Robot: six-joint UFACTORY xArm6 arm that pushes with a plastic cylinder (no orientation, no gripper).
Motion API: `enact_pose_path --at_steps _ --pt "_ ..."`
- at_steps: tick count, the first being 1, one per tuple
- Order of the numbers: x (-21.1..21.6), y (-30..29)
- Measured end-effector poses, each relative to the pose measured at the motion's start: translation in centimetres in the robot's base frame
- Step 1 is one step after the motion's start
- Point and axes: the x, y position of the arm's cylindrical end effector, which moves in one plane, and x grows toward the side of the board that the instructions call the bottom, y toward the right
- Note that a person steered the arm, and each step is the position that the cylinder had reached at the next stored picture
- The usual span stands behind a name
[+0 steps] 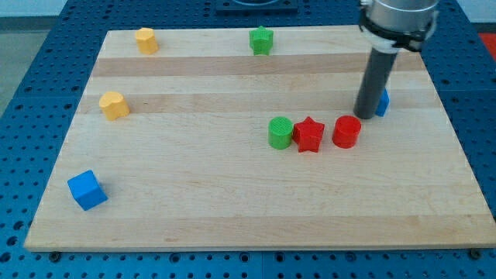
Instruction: Push the red circle into the red star
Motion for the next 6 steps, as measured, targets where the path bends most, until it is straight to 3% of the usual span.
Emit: enact_pose_path --at_steps 2,6 --pt "4.2 2.3" --pt "4.2 -1.7"
